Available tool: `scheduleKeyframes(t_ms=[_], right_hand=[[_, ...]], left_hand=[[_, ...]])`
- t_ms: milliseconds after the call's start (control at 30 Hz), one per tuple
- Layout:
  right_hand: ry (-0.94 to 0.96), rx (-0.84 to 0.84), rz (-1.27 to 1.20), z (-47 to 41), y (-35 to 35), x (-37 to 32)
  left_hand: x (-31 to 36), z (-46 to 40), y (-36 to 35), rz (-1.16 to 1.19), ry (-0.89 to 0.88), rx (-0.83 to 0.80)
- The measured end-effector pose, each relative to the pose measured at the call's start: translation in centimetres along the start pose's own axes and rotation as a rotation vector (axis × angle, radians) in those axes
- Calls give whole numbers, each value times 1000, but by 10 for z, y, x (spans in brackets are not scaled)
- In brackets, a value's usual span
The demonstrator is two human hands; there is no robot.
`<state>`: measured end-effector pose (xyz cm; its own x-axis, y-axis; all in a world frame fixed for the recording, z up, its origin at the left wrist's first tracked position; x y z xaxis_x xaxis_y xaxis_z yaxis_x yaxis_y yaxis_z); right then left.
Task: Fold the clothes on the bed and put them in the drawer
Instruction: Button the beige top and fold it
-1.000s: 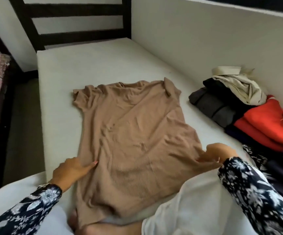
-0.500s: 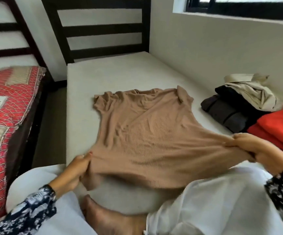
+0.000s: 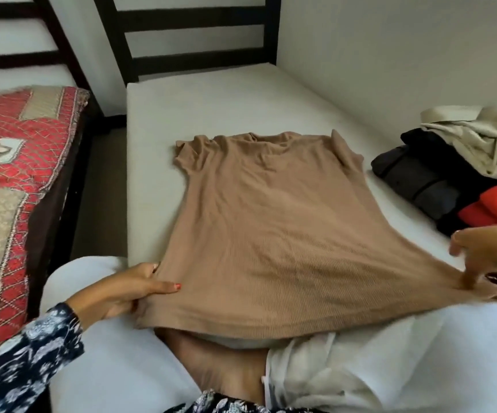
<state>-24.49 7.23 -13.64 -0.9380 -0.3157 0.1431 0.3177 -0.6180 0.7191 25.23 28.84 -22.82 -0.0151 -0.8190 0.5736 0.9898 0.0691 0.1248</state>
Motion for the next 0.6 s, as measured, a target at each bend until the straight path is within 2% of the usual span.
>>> scheduleKeyframes(t_ms=[33,67,167,300,433,533,600], right_hand=[[26,35,139,1,19,-19],[42,68,178,0,36,-39],[246,138,147,-21,68,-124],[599,345,125,-60,108,-257],[881,417,68,-114,126,-393],[927,505,98,-149,145,-461],[906,494,133,-177,151,-504]], left_hand=[[2,0,-4,-10,-6,-22],[4,1,-8,-20,-18,-38],[-3,0,-19,-31,-34,-66],[-10,0,-22,-7,-55,-15],[-13,-2,-22,40,-92,2],[-14,-3,-22,77,-118,22],[-18,-12,-18,86,-133,29]])
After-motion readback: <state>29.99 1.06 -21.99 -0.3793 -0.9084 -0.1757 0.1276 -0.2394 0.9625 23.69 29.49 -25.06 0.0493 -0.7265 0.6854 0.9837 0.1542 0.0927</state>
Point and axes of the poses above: each hand's wrist, its own z-axis away from the middle knuckle, its own y-axis out of the back of the hand, x = y × z, the point moved 10 cm from there along -z, towards the middle knuckle, and after that the axes turned 15 degrees about y, right-handed, at the moved point
